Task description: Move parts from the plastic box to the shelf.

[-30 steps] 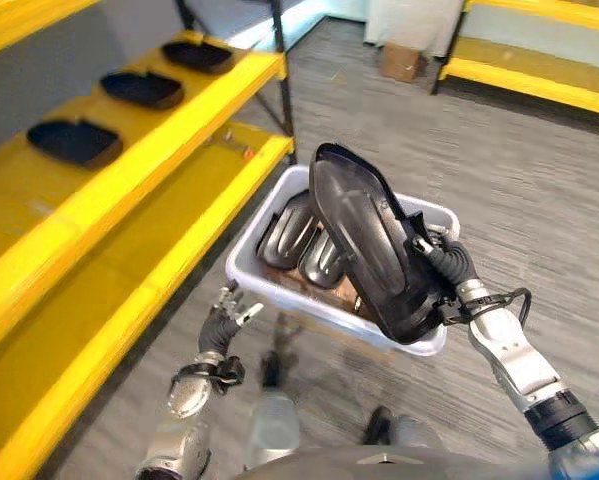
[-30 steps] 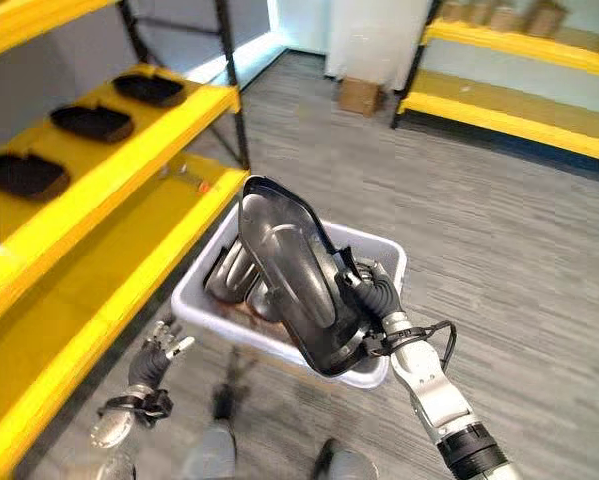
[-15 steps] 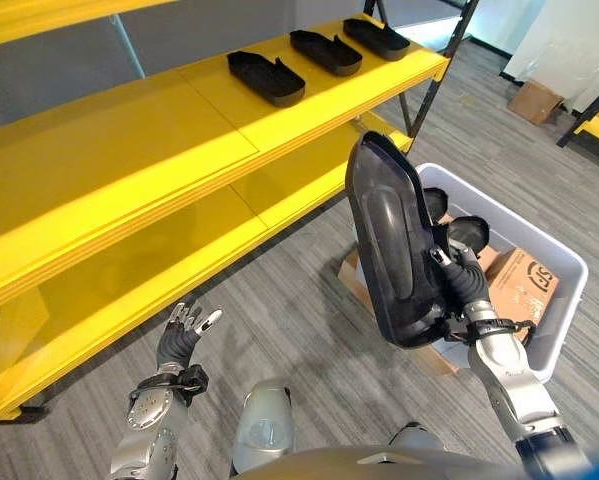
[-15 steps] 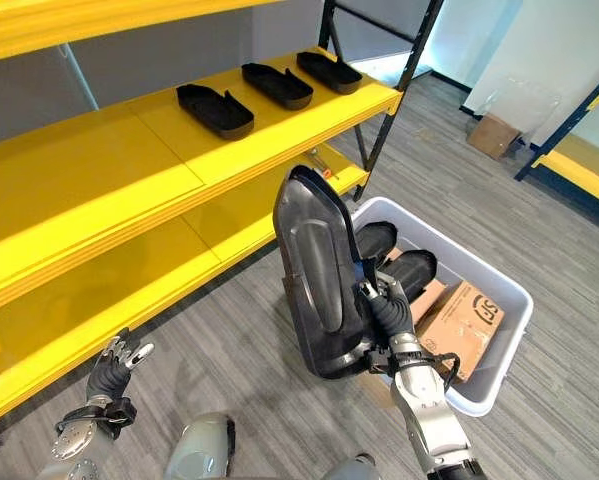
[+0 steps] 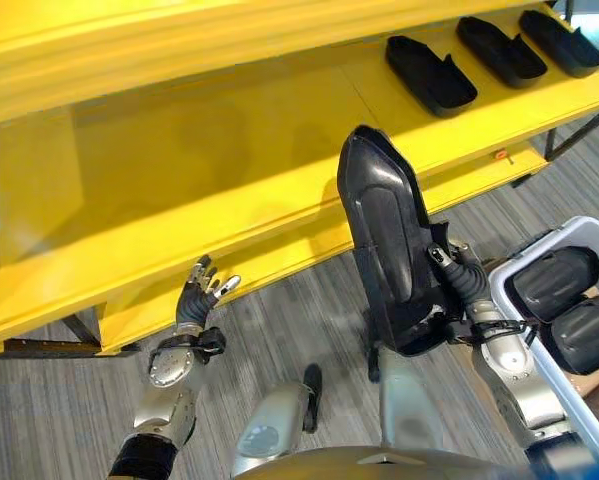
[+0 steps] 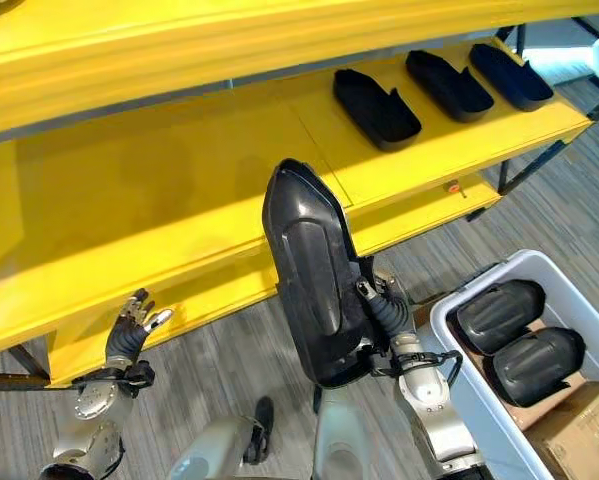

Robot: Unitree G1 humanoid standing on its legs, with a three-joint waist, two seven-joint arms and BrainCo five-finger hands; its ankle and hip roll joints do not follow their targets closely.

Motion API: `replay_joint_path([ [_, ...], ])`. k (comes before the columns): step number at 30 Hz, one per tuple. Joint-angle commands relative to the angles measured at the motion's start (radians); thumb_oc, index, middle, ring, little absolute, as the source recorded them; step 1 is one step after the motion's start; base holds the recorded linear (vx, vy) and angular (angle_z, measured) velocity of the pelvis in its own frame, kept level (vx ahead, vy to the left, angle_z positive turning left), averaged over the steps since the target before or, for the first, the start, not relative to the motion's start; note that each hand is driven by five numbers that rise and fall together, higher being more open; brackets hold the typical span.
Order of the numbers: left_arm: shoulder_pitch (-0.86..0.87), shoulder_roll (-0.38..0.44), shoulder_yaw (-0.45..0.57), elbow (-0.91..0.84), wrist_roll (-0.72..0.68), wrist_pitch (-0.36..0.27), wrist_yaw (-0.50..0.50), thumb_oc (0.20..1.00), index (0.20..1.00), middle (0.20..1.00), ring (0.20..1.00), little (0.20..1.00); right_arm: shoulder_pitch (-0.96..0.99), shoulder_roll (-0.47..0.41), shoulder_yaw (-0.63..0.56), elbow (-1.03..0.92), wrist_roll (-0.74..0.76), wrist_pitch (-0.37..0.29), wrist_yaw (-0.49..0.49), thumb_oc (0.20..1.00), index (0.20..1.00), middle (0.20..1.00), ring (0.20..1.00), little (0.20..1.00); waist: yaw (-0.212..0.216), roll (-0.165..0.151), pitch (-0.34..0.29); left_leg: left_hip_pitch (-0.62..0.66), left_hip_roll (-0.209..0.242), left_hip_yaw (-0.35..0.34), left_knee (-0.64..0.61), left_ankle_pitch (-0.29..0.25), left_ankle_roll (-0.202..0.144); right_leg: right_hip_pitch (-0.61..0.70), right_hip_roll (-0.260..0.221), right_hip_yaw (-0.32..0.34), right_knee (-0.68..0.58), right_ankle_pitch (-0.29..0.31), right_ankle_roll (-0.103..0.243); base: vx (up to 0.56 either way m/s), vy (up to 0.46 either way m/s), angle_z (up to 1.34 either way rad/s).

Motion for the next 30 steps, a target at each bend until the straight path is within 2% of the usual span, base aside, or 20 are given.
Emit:
replay_joint_path([
  [1, 0.02, 0.046, 0.016, -0.109, 0.031, -0.052, -0.034, 1.0, 1.0, 1.0, 1.0, 1.0, -0.038, -0.009, -0.068, -0.084, 0.034, -0.083, 0.014, 0.2, 0.2, 0.2, 0.2, 0.2, -0.002, -0.029, -0.044, -0.028, 0.094, -0.082, 0.073, -0.076, -0.098, 0.201, -0.072, -0.03, -0.053, 0.087, 0.084, 0.13, -0.165, 0.46],
  [2, 0.023, 0.043, 0.013, -0.105, 0.028, -0.055, -0.035, 1.0, 1.0, 1.0, 1.0, 1.0, -0.044, -0.013, -0.064, -0.077, 0.033, -0.083, 0.017, 0.2, 0.2, 0.2, 0.2, 0.2, -0.004, -0.03, -0.049, -0.023, 0.102, -0.082, 0.069, -0.078, -0.1, 0.202, -0.059, -0.018, -0.048, 0.101, 0.082, 0.12, -0.208, 0.38],
  [5, 0.04, 0.041, 0.014, -0.11, 0.015, -0.057, -0.043, 1.0, 1.0, 1.0, 1.0, 1.0, -0.037, -0.021, -0.077, -0.081, 0.041, -0.087, 0.024, 0.2, 0.2, 0.2, 0.2, 0.2, 0.002, -0.029, -0.061, -0.027, 0.136, -0.101, 0.065, -0.072, -0.121, 0.213, -0.038, -0.029, -0.032, 0.058, 0.07, 0.12, -0.238, 0.04],
  [6, 0.05, 0.038, 0.014, -0.112, 0.006, -0.056, -0.045, 1.0, 1.0, 1.0, 1.0, 1.0, -0.038, -0.028, -0.08, -0.078, 0.046, -0.088, 0.025, 0.2, 0.2, 0.2, 0.2, 0.2, 0.007, -0.027, -0.076, -0.005, 0.16, -0.124, 0.032, -0.062, -0.133, 0.222, -0.029, -0.039, -0.017, 0.036, 0.062, 0.17, -0.285, 0.07],
  [8, 0.055, 0.037, 0.013, -0.112, 0.003, -0.054, -0.049, 1.0, 1.0, 1.0, 1.0, 1.0, -0.035, -0.03, -0.084, -0.079, 0.045, -0.09, 0.027, 0.2, 0.2, 0.2, 0.2, 0.2, 0.006, -0.027, -0.083, 0.009, 0.172, -0.137, 0.01, -0.051, -0.141, 0.23, -0.023, -0.047, -0.013, 0.026, 0.057, 0.15, -0.242, 0.34],
  [9, 0.068, 0.029, 0.006, -0.116, -0.004, -0.05, -0.056, 1.0, 1.0, 1.0, 1.0, 1.0, -0.025, -0.036, -0.096, -0.081, 0.038, -0.091, 0.028, 0.2, 0.2, 0.2, 0.2, 0.2, 0.005, -0.024, -0.106, 0.05, 0.213, -0.156, -0.042, -0.029, -0.161, 0.241, -0.007, -0.068, 0.005, -0.005, 0.045, 0.17, -0.304, 0.26],
  [10, 0.072, 0.026, 0.001, -0.12, -0.005, -0.046, -0.06, 1.0, 1.0, 1.0, 1.0, 1.0, -0.022, -0.041, -0.101, -0.08, 0.035, -0.092, 0.027, 0.2, 0.2, 0.2, 0.2, 0.2, 0.005, -0.021, -0.12, 0.072, 0.235, -0.161, -0.073, -0.013, -0.171, 0.248, 0.003, -0.076, 0.011, -0.019, 0.038, 0.17, -0.304, 0.28],
  [15, 0.083, 0.008, 0.003, -0.125, -0.016, -0.045, -0.065, 1.0, 1.0, 1.0, 1.0, 1.0, -0.029, -0.046, -0.097, -0.08, 0.036, -0.094, 0.031, 0.2, 0.2, 0.2, 0.2, 0.2, 0.009, -0.01, -0.142, 0.082, 0.273, -0.175, -0.088, 0.026, -0.189, 0.269, 0.023, -0.087, 0.012, -0.048, 0.018, 0.05, -0.135, 0.1],
  [16, 0.081, -0.004, 0.001, -0.121, -0.025, -0.045, -0.063, 1.0, 1.0, 1.0, 1.0, 1.0, -0.035, -0.05, -0.096, -0.08, 0.037, -0.097, 0.027, 0.2, 0.2, 0.2, 0.2, 0.2, 0.016, -0.008, -0.139, 0.05, 0.279, -0.174, -0.045, 0.078, -0.206, 0.289, 0.027, -0.096, -0.001, -0.056, 0.005, 0.0, -0.091, 0.06],
  [17, 0.081, -0.004, 0.001, -0.121, -0.025, -0.045, -0.063, 1.0, 1.0, 1.0, 1.0, 1.0, -0.036, -0.05, -0.096, -0.079, 0.037, -0.098, 0.027, 0.2, 0.2, 0.2, 0.2, 0.2, 0.013, -0.007, -0.14, 0.047, 0.278, -0.177, -0.041, 0.077, -0.206, 0.289, 0.026, -0.099, -0.002, -0.056, 0.005, -0.05, -0.09, 0.21],
  [18, 0.069, -0.007, -0.007, -0.114, -0.031, -0.044, -0.064, 1.0, 1.0, 1.0, 1.0, 1.0, -0.051, -0.065, -0.093, -0.077, 0.042, -0.101, 0.02, 0.2, 0.2, 0.2, 0.2, 0.2, 0.029, -0.018, -0.122, -0.011, 0.269, -0.183, 0.037, 0.118, -0.219, 0.307, 0.014, -0.116, -0.009, -0.057, -0.006, -0.05, -0.039, 0.32],
  [19, 0.068, -0.007, -0.007, -0.114, -0.031, -0.044, -0.064, 1.0, 1.0, 1.0, 1.0, 1.0, -0.053, -0.065, -0.094, -0.076, 0.042, -0.101, 0.02, 0.2, 0.2, 0.2, 0.2, 0.2, 0.026, -0.017, -0.123, -0.016, 0.267, -0.187, 0.042, 0.116, -0.219, 0.306, 0.013, -0.119, -0.009, -0.057, -0.005, -0.05, -0.005, 0.55],
  [20, 0.065, -0.013, -0.007, -0.118, -0.036, -0.036, -0.057, 1.0, 1.0, 1.0, 1.0, 1.0, -0.056, -0.07, -0.101, -0.075, 0.039, -0.1, 0.003, 0.2, 0.2, 0.2, 0.2, 0.2, 0.026, -0.019, -0.123, -0.037, 0.328, -0.136, -0.003, 0.132, -0.218, 0.324, -0.017, -0.149, -0.001, -0.073, 0.0, 0.0, 0.032, 0.6],
  [21, 0.066, -0.014, -0.007, -0.119, -0.036, -0.036, -0.056, 1.0, 1.0, 1.0, 1.0, 1.0, -0.056, -0.07, -0.1, -0.075, 0.039, -0.1, 0.002, 0.2, 0.2, 0.2, 0.2, 0.2, 0.027, -0.019, -0.122, -0.031, 0.33, -0.134, -0.009, 0.134, -0.219, 0.325, -0.016, -0.149, -0.001, -0.075, -0.001, 0.03, 0.146, 0.81],
  [22, 0.067, -0.017, -0.011, -0.115, -0.034, -0.032, -0.055, 1.0, 1.0, 1.0, 1.0, 1.0, -0.045, -0.071, -0.11, -0.076, 0.032, -0.095, -0.01, 0.2, 0.2, 0.2, 0.2, 0.2, 0.017, -0.005, -0.129, -0.051, 0.429, -0.051, -0.124, 0.183, -0.225, 0.334, -0.045, -0.173, 0.013, -0.087, 0.011, 0.04, 0.106, 0.73],
  [23, 0.068, -0.018, -0.011, -0.115, -0.033, -0.032, -0.055, 1.0, 1.0, 1.0, 1.0, 1.0, -0.044, -0.072, -0.111, -0.076, 0.032, -0.095, -0.01, 0.2, 0.2, 0.2, 0.2, 0.2, 0.019, -0.005, -0.129, -0.042, 0.431, -0.048, -0.136, 0.188, -0.227, 0.335, -0.044, -0.171, 0.014, -0.089, 0.01, 0.05, 0.26, 0.84],
  [24, 0.063, -0.014, -0.015, -0.106, -0.024, -0.033, -0.049, 1.0, 1.0, 1.0, 1.0, 1.0, -0.033, -0.074, -0.115, -0.077, 0.028, -0.094, -0.02, 0.2, 0.2, 0.2, 0.2, 0.2, 0.014, 0.014, -0.125, -0.071, 0.498, 0.016, -0.181, 0.258, -0.242, 0.338, -0.073, -0.187, 0.034, -0.093, 0.024, 0.05, 0.223, 0.75],
  [26, 0.081, -0.024, 0.0, -0.11, -0.031, -0.036, -0.056, 1.0, 1.0, 1.0, 1.0, 1.0, -0.031, -0.064, -0.105, -0.078, 0.028, -0.083, -0.007, 0.2, 0.2, 0.2, 0.2, 0.2, 0.022, 0.032, -0.133, -0.051, 0.477, -0.004, -0.19, 0.215, -0.245, 0.338, -0.08, -0.177, 0.041, -0.092, 0.039, 0.07, 0.24, 0.55],
  [27, 0.081, -0.027, 0.002, -0.109, -0.029, -0.036, -0.057, 1.0, 1.0, 1.0, 1.0, 1.0, -0.025, -0.057, -0.108, -0.078, 0.03, -0.082, -0.001, 0.2, 0.2, 0.2, 0.2, 0.2, 0.022, 0.035, -0.139, -0.05, 0.473, 0.006, -0.197, 0.22, -0.248, 0.343, -0.091, -0.176, 0.033, -0.079, 0.049, 0.07, 0.176, -0.1],
  [30, 0.09, -0.004, 0.01, -0.125, -0.025, -0.032, -0.078, 1.0, 1.0, 1.0, 1.0, 1.0, -0.003, -0.039, -0.131, -0.083, 0.03, -0.069, 0.012, 0.2, 0.2, 0.2, 0.2, 0.2, 0.032, 0.014, -0.141, -0.052, 0.423, 0.042, -0.133, 0.168, -0.245, 0.396, -0.148, -0.182, -0.011, -0.04, 0.082, 0.13, 0.257, -0.33],
])
